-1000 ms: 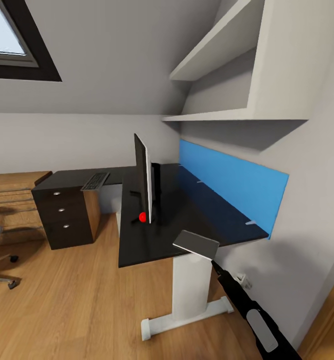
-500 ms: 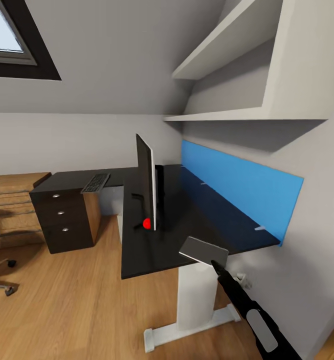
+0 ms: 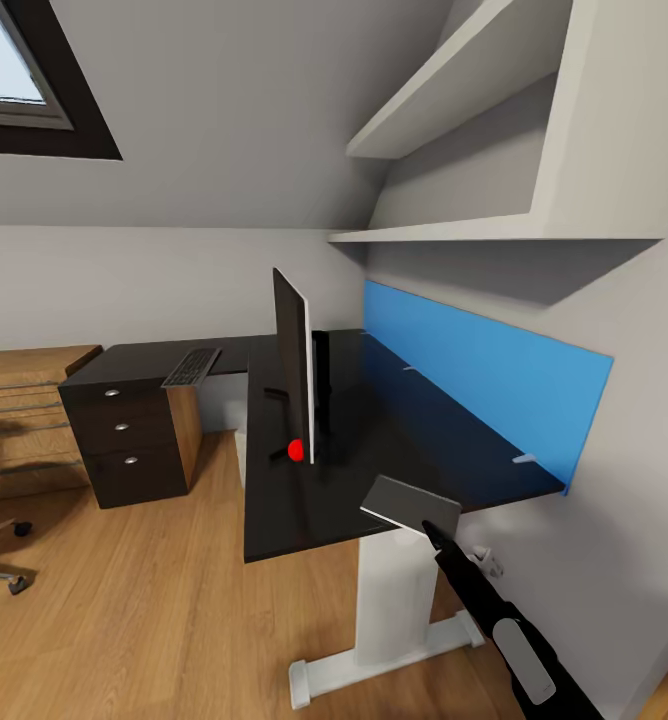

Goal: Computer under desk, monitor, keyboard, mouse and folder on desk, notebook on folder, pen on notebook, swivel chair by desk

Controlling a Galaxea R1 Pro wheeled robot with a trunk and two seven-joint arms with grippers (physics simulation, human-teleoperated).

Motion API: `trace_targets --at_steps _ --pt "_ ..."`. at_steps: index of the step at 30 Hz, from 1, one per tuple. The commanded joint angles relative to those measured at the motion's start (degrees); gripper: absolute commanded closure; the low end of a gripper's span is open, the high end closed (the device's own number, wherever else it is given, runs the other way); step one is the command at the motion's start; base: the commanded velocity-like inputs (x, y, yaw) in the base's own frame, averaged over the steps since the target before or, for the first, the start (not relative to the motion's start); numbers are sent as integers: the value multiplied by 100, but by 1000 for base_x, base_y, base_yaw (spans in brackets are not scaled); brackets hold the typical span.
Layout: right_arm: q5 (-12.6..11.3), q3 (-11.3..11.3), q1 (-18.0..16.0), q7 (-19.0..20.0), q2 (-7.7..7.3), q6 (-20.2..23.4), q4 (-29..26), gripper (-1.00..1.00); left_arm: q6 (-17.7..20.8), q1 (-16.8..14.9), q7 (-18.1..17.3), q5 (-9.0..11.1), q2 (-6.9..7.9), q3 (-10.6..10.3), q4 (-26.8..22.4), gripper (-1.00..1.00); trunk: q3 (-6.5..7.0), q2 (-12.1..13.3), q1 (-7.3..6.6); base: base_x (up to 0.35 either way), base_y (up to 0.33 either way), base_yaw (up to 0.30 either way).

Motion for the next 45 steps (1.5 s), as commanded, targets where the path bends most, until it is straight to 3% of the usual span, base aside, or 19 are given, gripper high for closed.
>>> trace_targets --at_steps 1,23,38,45 --pt "-59 -15 -2 25 2 54 -1 -100 14 0 -26 52 0 3 1 -100 -5 -2 0 10 7 0" --pt "-59 -15 -2 28 2 54 -1 -100 17 -3 -25 57 0 5 16 -100 -5 -2 0 1 1 0" --pt "-54 -15 -2 33 2 51 -1 -100 23 -3 -16 61 2 12 16 -100 265 599 -329 0 0 0" --pt "-52 -15 -2 34 2 34 -9 -100 23 -2 -16 61 7 12 21 -100 265 599 -329 0 0 0"
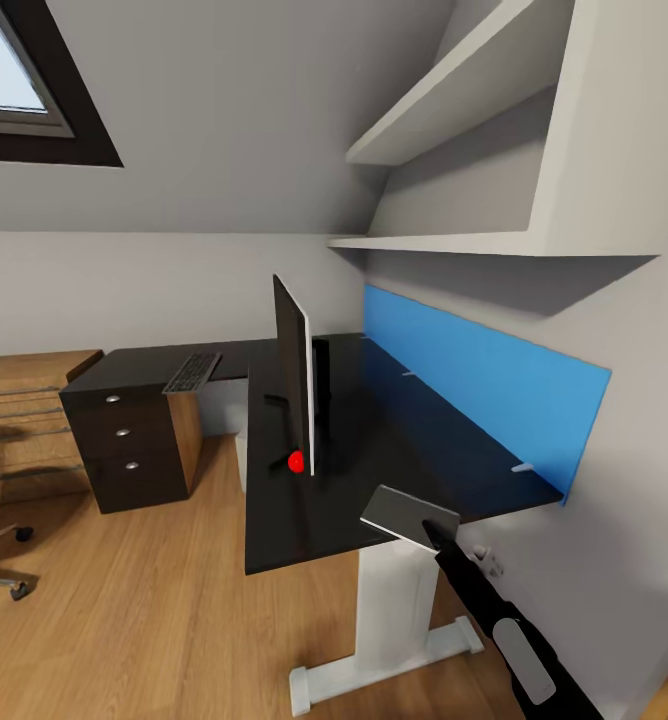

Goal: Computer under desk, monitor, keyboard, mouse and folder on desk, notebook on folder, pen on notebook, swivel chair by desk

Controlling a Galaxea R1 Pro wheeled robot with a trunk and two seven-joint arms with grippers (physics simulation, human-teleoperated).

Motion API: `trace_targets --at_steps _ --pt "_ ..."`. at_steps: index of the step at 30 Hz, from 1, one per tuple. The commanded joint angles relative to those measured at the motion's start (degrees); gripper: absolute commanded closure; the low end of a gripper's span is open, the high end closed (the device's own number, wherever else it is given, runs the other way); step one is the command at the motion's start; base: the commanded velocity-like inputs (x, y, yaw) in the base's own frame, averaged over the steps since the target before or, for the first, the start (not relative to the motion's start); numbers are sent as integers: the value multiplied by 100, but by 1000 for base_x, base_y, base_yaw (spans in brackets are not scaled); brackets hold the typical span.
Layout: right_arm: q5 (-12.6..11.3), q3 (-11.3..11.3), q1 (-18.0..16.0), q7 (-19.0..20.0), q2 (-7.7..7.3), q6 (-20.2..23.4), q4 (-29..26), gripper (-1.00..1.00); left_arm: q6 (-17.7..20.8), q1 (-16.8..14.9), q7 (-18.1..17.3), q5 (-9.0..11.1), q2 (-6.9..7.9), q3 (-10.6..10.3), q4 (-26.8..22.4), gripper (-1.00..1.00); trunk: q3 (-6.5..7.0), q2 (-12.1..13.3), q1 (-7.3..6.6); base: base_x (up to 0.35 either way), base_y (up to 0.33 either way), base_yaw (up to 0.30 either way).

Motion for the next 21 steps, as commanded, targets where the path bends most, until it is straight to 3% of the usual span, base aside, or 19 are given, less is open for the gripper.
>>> trace_targets --at_steps 1,21 --pt "-59 -14 -2 25 2 52 -1 -100 15 0 -26 53 -1 3 -1 -100 -5 -2 0 0 0 0" --pt "-58 -23 -2 25 -7 47 -11 -100 1 1 -31 53 -7 -13 12 -100 -5 -2 0 -18 -15 0"
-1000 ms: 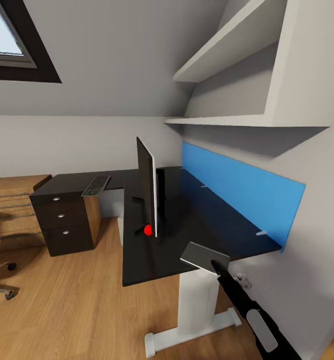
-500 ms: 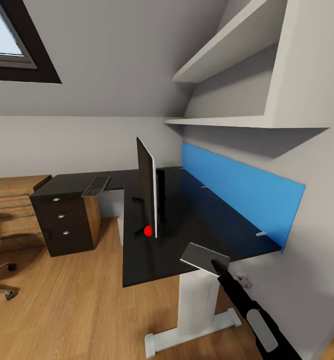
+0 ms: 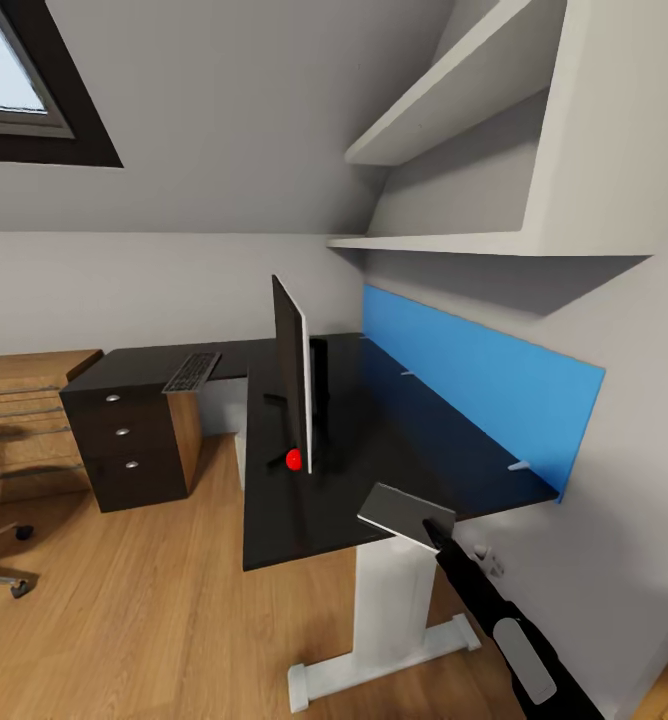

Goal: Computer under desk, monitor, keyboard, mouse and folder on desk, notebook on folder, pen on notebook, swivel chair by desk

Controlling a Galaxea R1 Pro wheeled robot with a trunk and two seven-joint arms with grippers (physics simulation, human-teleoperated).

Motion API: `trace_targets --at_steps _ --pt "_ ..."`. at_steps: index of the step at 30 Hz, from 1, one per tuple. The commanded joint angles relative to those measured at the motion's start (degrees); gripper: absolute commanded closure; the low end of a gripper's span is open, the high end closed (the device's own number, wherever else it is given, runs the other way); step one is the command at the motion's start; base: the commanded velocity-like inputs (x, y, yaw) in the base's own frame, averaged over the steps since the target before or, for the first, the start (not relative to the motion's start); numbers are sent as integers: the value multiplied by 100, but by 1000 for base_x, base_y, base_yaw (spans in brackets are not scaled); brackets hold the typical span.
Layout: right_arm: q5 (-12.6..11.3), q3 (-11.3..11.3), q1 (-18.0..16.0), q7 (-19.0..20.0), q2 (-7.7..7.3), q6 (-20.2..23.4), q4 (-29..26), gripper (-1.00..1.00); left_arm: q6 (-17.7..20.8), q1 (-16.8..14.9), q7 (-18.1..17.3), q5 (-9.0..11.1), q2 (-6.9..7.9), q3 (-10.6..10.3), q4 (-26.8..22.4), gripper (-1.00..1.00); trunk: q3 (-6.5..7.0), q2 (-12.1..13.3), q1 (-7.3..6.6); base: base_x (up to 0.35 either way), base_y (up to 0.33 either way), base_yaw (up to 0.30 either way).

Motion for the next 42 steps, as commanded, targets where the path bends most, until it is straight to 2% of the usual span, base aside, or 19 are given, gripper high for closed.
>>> trace_targets --at_steps 1,7,8,32,42 --pt "-59 -14 -2 26 1 52 -1 -100 13 0 -28 52 0 2 -2 -100 -5 -2 -1 -17 -21 0" --pt "-59 -13 -2 26 1 52 -7 -100 17 1 -24 52 0 1 -1 -100 -5 -2 -1 -7 -8 0" --pt "-56 -10 -2 26 1 52 -8 100 17 1 -24 52 0 1 -1 -100 -5 -2 -1 -2 -3 0" --pt "-50 -11 -2 41 1 46 -18 100 19 -2 -25 56 0 11 119 -100 -5 -2 -1 0 0 0" --pt "-59 -16 -2 64 6 35 -141 100 37 -3 -13 52 0 10 172 -100 175 399 -220 0 0 0"
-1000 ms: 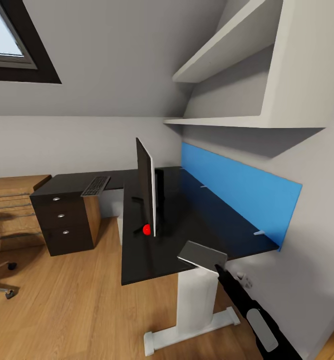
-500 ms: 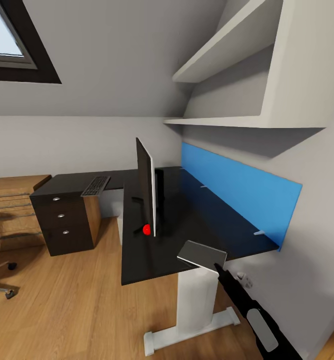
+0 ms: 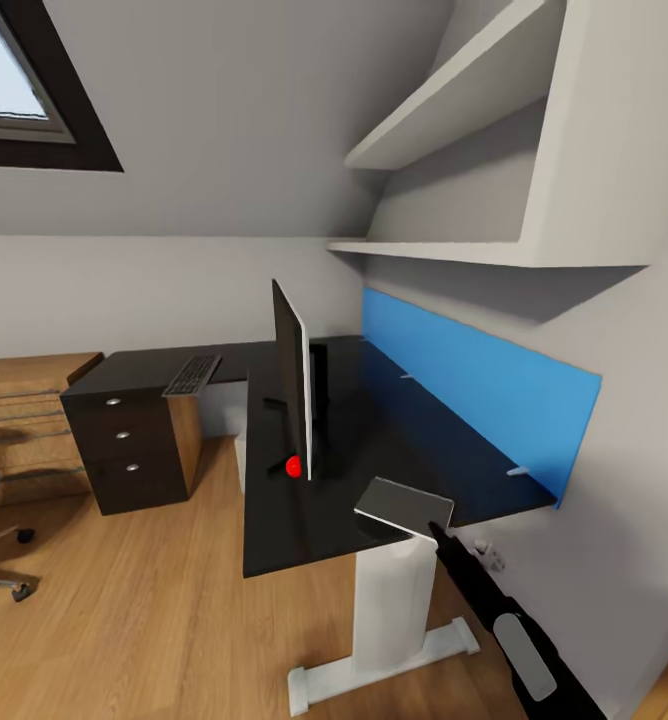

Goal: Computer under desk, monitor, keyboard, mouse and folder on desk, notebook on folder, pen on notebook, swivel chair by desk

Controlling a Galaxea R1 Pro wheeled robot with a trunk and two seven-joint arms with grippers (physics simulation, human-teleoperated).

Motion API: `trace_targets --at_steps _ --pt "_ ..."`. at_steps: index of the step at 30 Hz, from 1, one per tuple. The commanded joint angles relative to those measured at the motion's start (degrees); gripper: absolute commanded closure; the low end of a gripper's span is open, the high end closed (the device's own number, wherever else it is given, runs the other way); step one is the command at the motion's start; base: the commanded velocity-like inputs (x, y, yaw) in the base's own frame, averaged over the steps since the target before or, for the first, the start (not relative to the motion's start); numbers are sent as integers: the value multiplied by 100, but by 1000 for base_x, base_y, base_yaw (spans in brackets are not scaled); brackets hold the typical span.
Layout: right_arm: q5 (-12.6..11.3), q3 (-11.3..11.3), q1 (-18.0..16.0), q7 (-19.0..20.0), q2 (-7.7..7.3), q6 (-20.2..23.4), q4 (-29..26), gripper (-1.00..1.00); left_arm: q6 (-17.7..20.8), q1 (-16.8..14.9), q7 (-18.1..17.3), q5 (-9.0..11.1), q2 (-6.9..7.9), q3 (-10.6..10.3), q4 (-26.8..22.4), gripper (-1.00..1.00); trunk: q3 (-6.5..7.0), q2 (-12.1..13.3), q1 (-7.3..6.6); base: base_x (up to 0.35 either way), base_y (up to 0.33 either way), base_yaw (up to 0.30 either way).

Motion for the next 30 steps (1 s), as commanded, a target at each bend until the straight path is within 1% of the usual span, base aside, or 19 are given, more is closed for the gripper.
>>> trace_targets --at_steps 1,13,15,16,17,18,20,21,22,23,24,27,29,30 --pt "-55 -16 -2 24 0 50 -73 100 16 0 -26 53 0 3 3 -100 14 39 -23 0 0 0" --pt "-46 -19 8 16 -1 37 -292 100 38 -3 -18 52 0 -14 78 -100 229 520 -286 0 0 0" --pt "-38 -19 21 1 2 33 -468 100 37 -2 -18 52 -1 -14 79 -100 265 600 -330 0 0 0" --pt "-29 -19 47 -12 4 29 -704 100 37 -1 -18 52 -5 -14 79 -100 283 641 -352 0 0 0" --pt "-28 -19 67 -14 3 28 -788 100 38 0 -17 52 -6 -14 79 -100 301 681 -374 0 0 0" --pt "-24 -22 144 -12 1 28 -969 100 40 1 -17 52 -8 -14 79 -100 319 721 -396 0 0 0" --pt "-21 -24 280 -1 -7 28 -1150 100 39 -1 -17 47 -13 -14 76 -100 355 801 -440 0 0 0" --pt "-14 -26 457 6 -9 21 -1315 100 38 -2 -17 45 -18 -14 75 -100 373 841 -462 0 0 0" --pt "-12 -26 550 11 -13 15 -1393 100 36 -1 -21 38 -24 -17 74 -100 391 881 -484 0 0 0" --pt "0 -27 873 34 -28 -60 -1638 100 35 0 -24 31 -30 -21 64 -100 409 921 -506 -37 0 0" --pt "10 -28 1002 50 -33 -140 -1707 100 33 1 -25 29 -32 -22 60 -100 427 961 -528 -132 0 0" --pt "57 -28 1239 129 -54 -389 -1788 100 28 2 -26 29 -38 -22 56 -100 480 1082 -594 -219 0 0" --pt "125 -28 1499 271 -84 -690 -1808 100 26 1 -26 27 -41 -26 54 -100 516 1162 -638 -293 0 0" --pt "140 -28 1568 307 -89 -777 -1808 100 26 1 -26 27 -42 -27 54 -100 534 1202 -660 -309 0 0"
